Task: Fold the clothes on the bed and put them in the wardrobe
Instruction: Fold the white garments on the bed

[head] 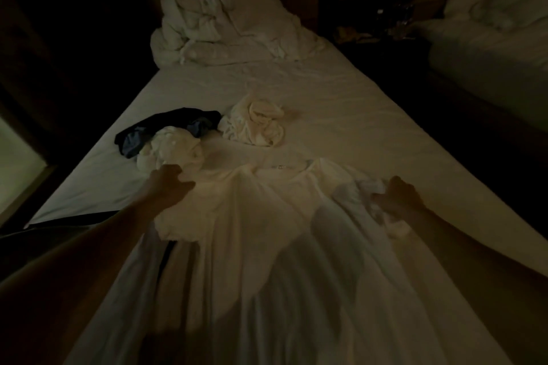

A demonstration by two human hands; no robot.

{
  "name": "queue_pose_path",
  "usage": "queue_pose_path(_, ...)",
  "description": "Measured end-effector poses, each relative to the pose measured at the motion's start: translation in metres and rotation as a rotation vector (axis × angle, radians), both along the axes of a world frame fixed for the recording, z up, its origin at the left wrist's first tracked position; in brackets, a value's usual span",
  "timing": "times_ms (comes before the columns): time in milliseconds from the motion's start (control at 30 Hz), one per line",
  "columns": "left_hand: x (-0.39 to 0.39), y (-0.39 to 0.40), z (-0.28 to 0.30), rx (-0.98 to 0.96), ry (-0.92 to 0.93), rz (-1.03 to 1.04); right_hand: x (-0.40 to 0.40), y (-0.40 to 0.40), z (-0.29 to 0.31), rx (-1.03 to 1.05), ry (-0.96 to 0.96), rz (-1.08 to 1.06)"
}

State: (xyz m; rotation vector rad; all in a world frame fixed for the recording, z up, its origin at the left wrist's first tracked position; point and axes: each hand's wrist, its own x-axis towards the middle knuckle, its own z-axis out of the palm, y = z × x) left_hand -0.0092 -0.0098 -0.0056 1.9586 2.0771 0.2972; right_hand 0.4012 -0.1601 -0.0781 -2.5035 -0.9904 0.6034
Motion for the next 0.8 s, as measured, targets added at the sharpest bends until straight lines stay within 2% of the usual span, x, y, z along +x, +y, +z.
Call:
queue_pose_path(67, 0.016, -0.004, 0.014, -0.037, -0.215, 0.071, 0.010, -0.010, 0.000, 0.024, 0.101, -0.034)
queue_pose_path(167, 0.040, -0.005, 0.027, -0.245, -0.663, 0.041, 0.024, -0.017, 0.000, 0.077, 0.228, -0.102)
queue_pose_path(200, 0.051, -0.008, 0.032, -0.305, -0.853, 0.026, 0.029, -0.018, 0.002, 0.119, 0.287, -0.134)
queue_pose_path(267, 0.076, -0.011, 0.033, -0.416, -1.338, 0.129, 0.041, -0.020, 0.010, 0.228, 0.438, -0.159)
queue_pose_path(333, 0.094, -0.012, 0.021, -0.370, -1.599, 0.146, 0.047, -0.023, 0.025, 0.317, 0.567, -0.151)
queue_pose_path(367, 0.098, -0.009, 0.008, -0.341, -1.602, 0.140, 0.046, -0.024, 0.035, 0.361, 0.608, -0.146)
queue_pose_path(400, 0.100, -0.010, -0.001, -0.330, -1.558, 0.095, 0.045, -0.022, 0.042, 0.412, 0.634, -0.137)
queue_pose_path(467, 0.099, -0.010, -0.024, -0.242, -1.271, -0.001, 0.034, -0.012, 0.057, 0.508, 0.678, -0.125)
queue_pose_path(567, 0.079, -0.012, -0.060, 0.018, -0.374, -0.503, -0.002, 0.020, 0.066, 0.529, 0.696, -0.131)
queue_pose_path(600, 0.071, -0.016, -0.071, 0.006, -0.146, -0.638, -0.020, 0.034, 0.063, 0.510, 0.699, -0.133)
queue_pose_path(633, 0.065, -0.024, -0.078, -0.034, 0.002, -0.721, -0.042, 0.046, 0.060, 0.490, 0.710, -0.127)
queue_pose_path(700, 0.052, -0.039, -0.093, 0.020, 0.093, -0.767, -0.088, 0.067, 0.050, 0.470, 0.781, -0.072)
queue_pose_path(800, 0.046, -0.066, -0.100, 0.130, 0.022, -0.617, -0.157, 0.067, 0.041, 0.307, 0.910, 0.141)
